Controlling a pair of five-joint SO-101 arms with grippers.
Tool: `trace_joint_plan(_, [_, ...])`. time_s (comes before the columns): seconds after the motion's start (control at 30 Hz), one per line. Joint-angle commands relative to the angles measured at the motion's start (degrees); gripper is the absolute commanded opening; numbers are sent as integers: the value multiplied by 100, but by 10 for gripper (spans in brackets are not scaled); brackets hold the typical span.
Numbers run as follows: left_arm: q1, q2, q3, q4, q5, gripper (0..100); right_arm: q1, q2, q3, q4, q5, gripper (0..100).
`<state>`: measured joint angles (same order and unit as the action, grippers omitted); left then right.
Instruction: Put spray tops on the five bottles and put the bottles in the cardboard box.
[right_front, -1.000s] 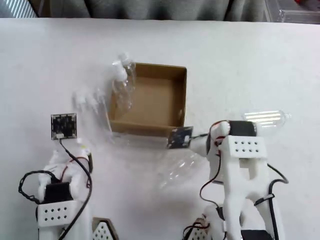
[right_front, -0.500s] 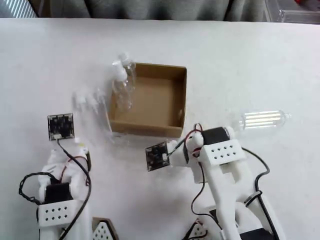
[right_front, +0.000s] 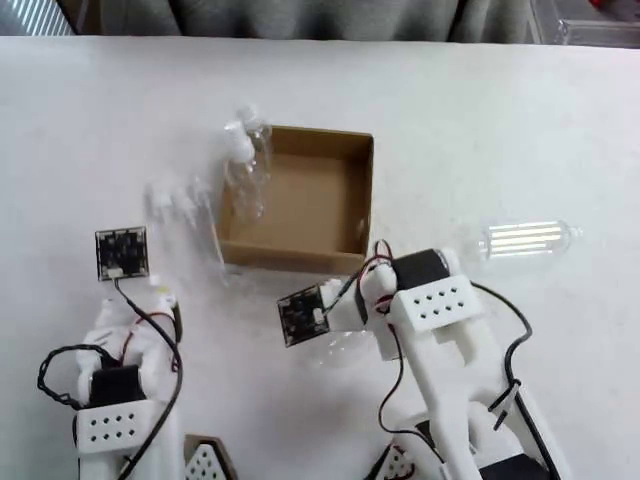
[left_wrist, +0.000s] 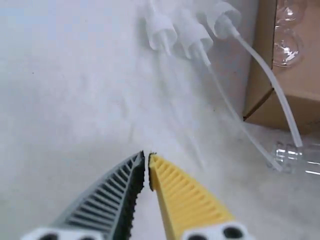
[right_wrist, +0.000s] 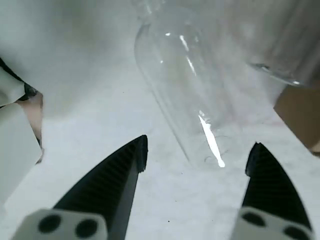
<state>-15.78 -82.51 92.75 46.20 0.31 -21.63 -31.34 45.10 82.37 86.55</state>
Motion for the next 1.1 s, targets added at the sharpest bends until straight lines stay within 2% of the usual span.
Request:
trace_joint_plan(0.0, [-40,-75,-26,-123,-70,28,-75,-40,-237,75,53,293])
trace_joint_plan(0.3, [-40,-75,-18,-123,-70,28,-110,-40,1090,-1147,70,291])
trace_joint_plan(0.53, [-40,-75,-18,-123,-70,28,-725,-40,1899,-1604,18,289])
trace_joint_plan(0.6, [-66,-75,-35,-123,-53,28,-892,-40,1978,-1701,-193,261])
trace_joint_plan(0.67, [-75,-75,-44,-123,-53,28,-1077,-40,1987,-1868,-809,176])
trace_joint_plan(0.77, [-277,-92,-79,-123,-35,28,-1385,-40,1969,-2167,-1960,0])
trace_joint_plan(0.83, [-549,-75,-193,-123,-26,28,-1569,-40,1881,-2264,-2936,50])
trace_joint_plan(0.93, [-971,-75,-290,-132,352,28,-1815,-40,1521,-2273,-4457,9])
trace_joint_plan(1.07, [-1393,-66,-369,-334,545,28,-2220,-40,1046,-2273,-6242,15])
